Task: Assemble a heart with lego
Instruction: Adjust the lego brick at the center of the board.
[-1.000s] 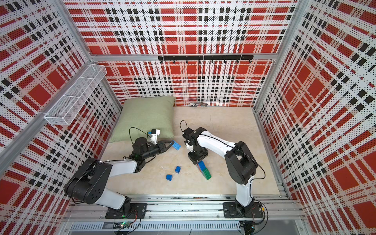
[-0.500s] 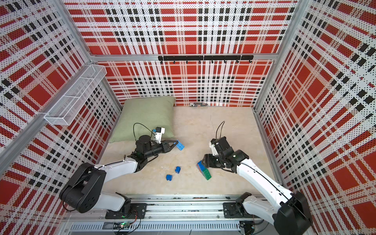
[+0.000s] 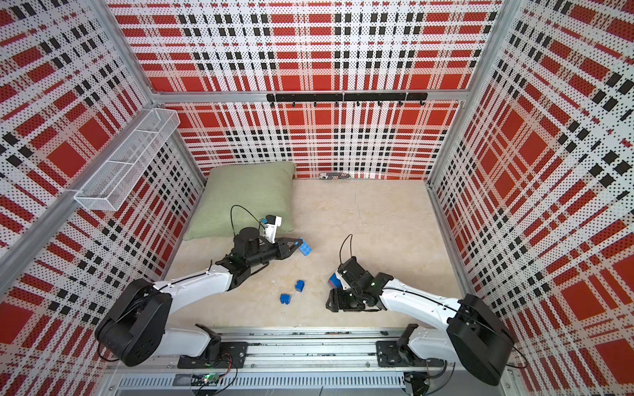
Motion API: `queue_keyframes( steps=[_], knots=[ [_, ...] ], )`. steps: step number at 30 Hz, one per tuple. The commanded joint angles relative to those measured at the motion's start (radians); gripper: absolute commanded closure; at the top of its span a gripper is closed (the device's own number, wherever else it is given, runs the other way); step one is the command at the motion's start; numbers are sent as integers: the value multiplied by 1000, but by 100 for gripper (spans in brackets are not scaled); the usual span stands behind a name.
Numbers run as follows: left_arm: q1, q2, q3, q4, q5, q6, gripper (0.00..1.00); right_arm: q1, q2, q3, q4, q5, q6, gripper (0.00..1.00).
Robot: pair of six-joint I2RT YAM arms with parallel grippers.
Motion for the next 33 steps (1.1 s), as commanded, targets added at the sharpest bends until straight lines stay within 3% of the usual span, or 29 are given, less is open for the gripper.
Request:
queue_keyframes(
  steps=[1, 6, 9, 15, 18, 20, 26, 33],
  knots=[
    [-10, -24, 28, -29, -35, 29, 100, -52, -10, -12, 26, 92, -78, 35],
    [-17, -23, 35, -49, -58, 23, 100, -160, -43, 0, -9, 114, -154, 36],
    [-63, -55, 42, -91, -136, 12, 100, -193, -55, 12, 26, 86, -172, 36],
    [-218, -168, 11, -147, -396, -118, 100, -220, -117, -31, 26, 40, -152, 35],
    [-352, -203, 20, -161, -541, -226, 100, -269, -181, -50, 18, 49, -110, 36],
    [-465, -213, 40, -185, -701, -297, 100, -296, -233, -58, 21, 73, -61, 36],
    [-652, -98, 183, -342, -927, -476, 100, -353, -308, -49, 16, 213, -11, 38],
    [-755, 139, 423, -586, -1059, -577, 100, -402, -231, -76, 168, 239, -35, 36]
  ],
)
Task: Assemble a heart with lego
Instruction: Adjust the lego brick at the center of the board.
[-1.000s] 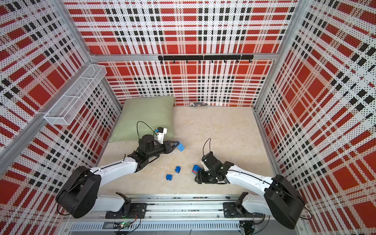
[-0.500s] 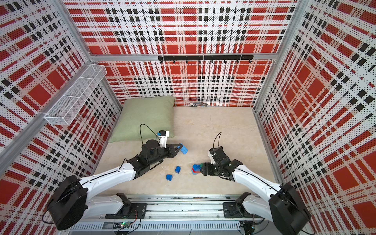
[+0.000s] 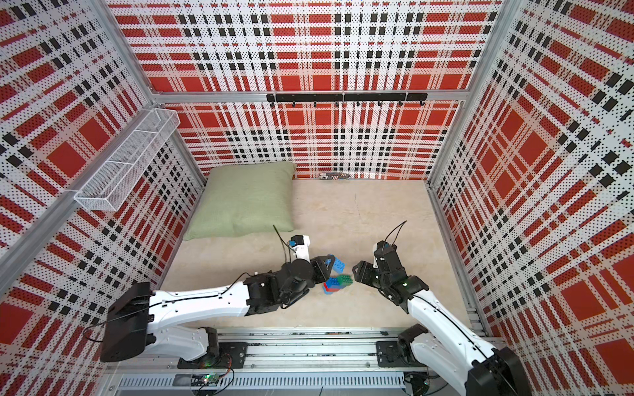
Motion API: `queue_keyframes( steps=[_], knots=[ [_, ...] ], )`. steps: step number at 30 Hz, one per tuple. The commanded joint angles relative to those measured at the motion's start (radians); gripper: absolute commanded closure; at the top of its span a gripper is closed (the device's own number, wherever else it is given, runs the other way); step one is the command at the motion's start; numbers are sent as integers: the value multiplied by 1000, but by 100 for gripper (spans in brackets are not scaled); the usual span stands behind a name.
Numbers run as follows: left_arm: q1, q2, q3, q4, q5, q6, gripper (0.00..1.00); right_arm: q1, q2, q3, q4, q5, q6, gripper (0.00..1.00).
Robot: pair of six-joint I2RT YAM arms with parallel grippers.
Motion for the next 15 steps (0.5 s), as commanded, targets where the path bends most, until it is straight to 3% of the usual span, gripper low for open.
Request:
queue_keyframes(
  steps=[1, 5, 8, 15],
  knots=[
    [-44, 102, 128, -239, -147, -93, 100, -13, 64, -6, 108, 27, -8, 37],
    [-92, 225, 290, -436, -248, -121, 100, -19, 145, -36, 210, -29, -7, 39],
    [-123, 311, 381, -571, -281, -178, 100, -21, 154, -34, 210, 1, -27, 40],
    [-147, 398, 455, -715, -333, -276, 100, -35, 129, -52, 212, -10, -68, 40]
  ],
)
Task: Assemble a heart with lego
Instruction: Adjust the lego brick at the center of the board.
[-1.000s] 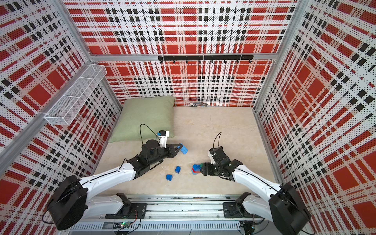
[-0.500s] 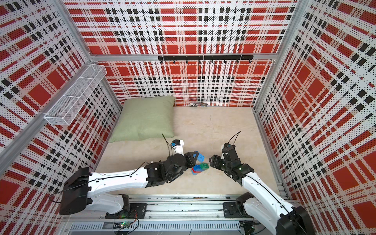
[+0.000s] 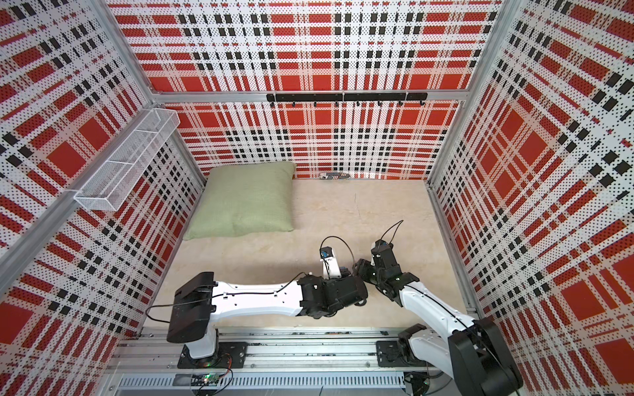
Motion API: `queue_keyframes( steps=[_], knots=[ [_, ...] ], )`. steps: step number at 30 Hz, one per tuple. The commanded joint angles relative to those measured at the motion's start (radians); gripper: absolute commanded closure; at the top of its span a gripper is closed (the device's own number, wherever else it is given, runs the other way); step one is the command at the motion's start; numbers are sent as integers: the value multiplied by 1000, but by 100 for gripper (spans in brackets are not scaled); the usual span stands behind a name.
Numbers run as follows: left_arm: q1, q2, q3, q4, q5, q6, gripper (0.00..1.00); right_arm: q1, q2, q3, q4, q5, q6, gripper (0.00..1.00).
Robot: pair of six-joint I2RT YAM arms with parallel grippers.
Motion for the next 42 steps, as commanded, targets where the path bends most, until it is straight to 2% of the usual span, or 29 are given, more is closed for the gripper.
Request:
queue_keyframes(
  steps=[1, 11, 22, 28, 31, 34, 37, 40, 42],
  knots=[
    [3, 26, 14, -121, -53, -69, 100, -14, -15, -20, 40, -17, -32, 40],
    [16, 92, 68, -133, -128, -97, 100, -14, 16, -40, 107, -106, -63, 42],
    [63, 29, -34, -105, -142, -42, 100, -2, 7, -104, 161, -258, -16, 49],
    [123, -71, -194, 98, -100, 121, 100, 88, -36, -127, 239, -309, 28, 51],
    [160, -177, -308, 248, -61, 221, 100, 144, -68, -110, 214, -235, -29, 49],
    [207, -283, -432, 390, -5, 304, 100, 149, -78, -130, 237, -263, -106, 48],
    [258, -389, -544, 559, 110, 415, 100, 172, -73, -134, 184, -219, -178, 46],
    [276, -474, -602, 611, 136, 484, 100, 180, -62, -159, 172, -172, -167, 45],
    [290, -523, -634, 615, 141, 491, 100, 189, -46, -190, 239, -233, -151, 45]
  ],
)
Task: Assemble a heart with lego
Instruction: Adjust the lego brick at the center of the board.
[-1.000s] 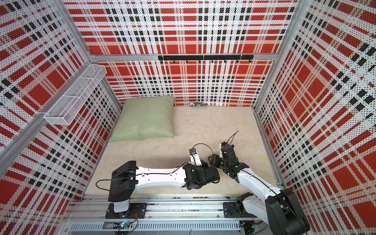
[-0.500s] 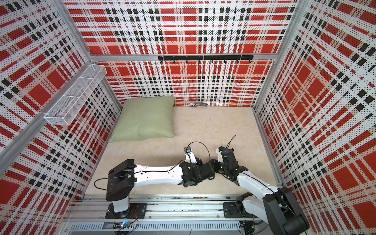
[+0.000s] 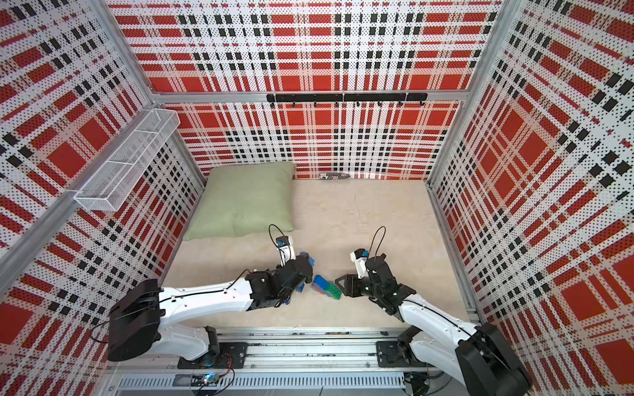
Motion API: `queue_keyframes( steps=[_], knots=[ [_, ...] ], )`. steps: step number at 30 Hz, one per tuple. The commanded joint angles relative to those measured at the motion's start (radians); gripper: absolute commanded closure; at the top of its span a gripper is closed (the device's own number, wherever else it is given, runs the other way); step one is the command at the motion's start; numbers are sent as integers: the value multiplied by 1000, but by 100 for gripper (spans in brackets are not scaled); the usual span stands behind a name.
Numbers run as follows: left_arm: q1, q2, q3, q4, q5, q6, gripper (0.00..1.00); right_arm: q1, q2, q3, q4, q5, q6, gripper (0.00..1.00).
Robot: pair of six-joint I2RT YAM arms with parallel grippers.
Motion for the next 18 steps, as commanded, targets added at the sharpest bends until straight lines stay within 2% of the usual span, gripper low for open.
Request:
queue_keyframes(
  steps=[1, 5, 13, 15, 18],
  knots=[
    [17, -79, -49, 128, 66, 104, 100, 17, 19, -52, 78, -38, -1, 45],
    [55, -130, -102, 193, 147, 120, 100, 61, 21, -100, 237, -77, 66, 45],
    [85, -177, -136, 220, 174, 196, 100, 241, 88, -119, 402, -52, 57, 40],
    [89, -193, -150, 230, 179, 194, 100, 266, 89, -102, 333, 12, 35, 39],
    [94, -215, -170, 250, 210, 218, 100, 292, 35, -89, 130, 187, 16, 39]
  ],
)
